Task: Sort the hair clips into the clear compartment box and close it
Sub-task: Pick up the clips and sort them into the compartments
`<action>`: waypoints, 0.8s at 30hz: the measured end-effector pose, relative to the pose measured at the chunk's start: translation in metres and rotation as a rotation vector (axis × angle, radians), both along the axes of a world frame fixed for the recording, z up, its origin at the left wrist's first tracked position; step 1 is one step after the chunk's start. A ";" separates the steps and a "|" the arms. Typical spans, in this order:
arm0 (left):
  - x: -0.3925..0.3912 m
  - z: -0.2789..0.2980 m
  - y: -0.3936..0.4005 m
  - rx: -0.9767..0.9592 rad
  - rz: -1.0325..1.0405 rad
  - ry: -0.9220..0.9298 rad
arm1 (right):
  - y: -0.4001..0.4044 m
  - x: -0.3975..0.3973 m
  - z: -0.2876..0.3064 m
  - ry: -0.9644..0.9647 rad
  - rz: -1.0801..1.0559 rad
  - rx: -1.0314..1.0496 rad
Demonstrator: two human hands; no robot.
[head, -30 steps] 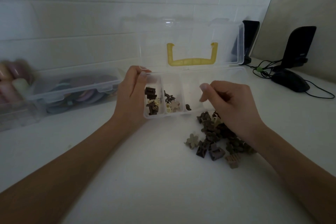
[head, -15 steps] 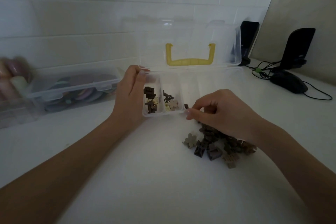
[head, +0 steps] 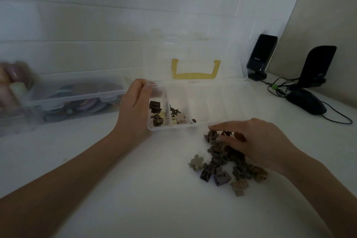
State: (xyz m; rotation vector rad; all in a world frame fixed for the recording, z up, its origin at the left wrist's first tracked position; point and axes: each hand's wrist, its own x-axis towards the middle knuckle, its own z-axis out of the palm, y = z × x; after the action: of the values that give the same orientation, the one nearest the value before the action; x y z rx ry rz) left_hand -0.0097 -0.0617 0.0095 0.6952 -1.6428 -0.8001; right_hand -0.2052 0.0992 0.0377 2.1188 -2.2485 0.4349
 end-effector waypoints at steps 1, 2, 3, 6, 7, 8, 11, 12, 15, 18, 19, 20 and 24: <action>0.000 0.001 0.001 0.000 -0.004 0.004 | 0.000 0.000 0.001 0.004 -0.004 0.017; -0.001 0.001 0.002 -0.002 -0.006 0.006 | 0.000 -0.001 0.001 0.011 -0.007 0.024; -0.001 0.001 0.002 -0.007 -0.008 0.009 | 0.001 -0.001 0.002 0.020 -0.006 0.027; 0.000 0.001 0.002 -0.016 0.005 0.015 | 0.004 0.001 0.001 0.022 -0.004 0.023; 0.000 0.001 0.002 -0.015 0.006 0.022 | 0.004 0.003 0.001 0.017 -0.006 0.013; 0.000 0.001 0.003 -0.015 0.000 0.029 | 0.004 0.004 0.001 0.018 -0.009 -0.003; 0.000 0.001 0.008 -0.042 -0.012 0.027 | 0.005 0.008 -0.001 0.031 -0.006 -0.051; -0.001 0.001 0.010 -0.065 -0.008 0.019 | 0.005 0.009 -0.002 0.026 -0.001 -0.062; -0.001 0.000 0.011 -0.112 -0.012 0.000 | 0.005 0.011 -0.004 -0.002 0.022 -0.105; 0.000 0.000 0.010 -0.126 -0.004 -0.010 | 0.002 0.013 -0.006 -0.010 0.031 -0.128; -0.001 0.000 0.010 -0.122 -0.001 -0.010 | 0.002 0.013 -0.007 -0.008 0.034 -0.140; -0.001 0.000 0.011 -0.117 -0.002 -0.008 | 0.002 0.013 -0.008 -0.018 0.040 -0.165; -0.001 0.001 0.011 -0.104 0.005 -0.006 | 0.004 0.018 -0.005 -0.358 0.058 -0.300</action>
State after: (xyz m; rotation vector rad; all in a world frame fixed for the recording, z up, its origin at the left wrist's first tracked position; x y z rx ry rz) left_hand -0.0109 -0.0511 0.0107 0.6286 -1.6747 -0.7049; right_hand -0.1871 0.1027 0.0330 2.0843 -2.1085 1.1567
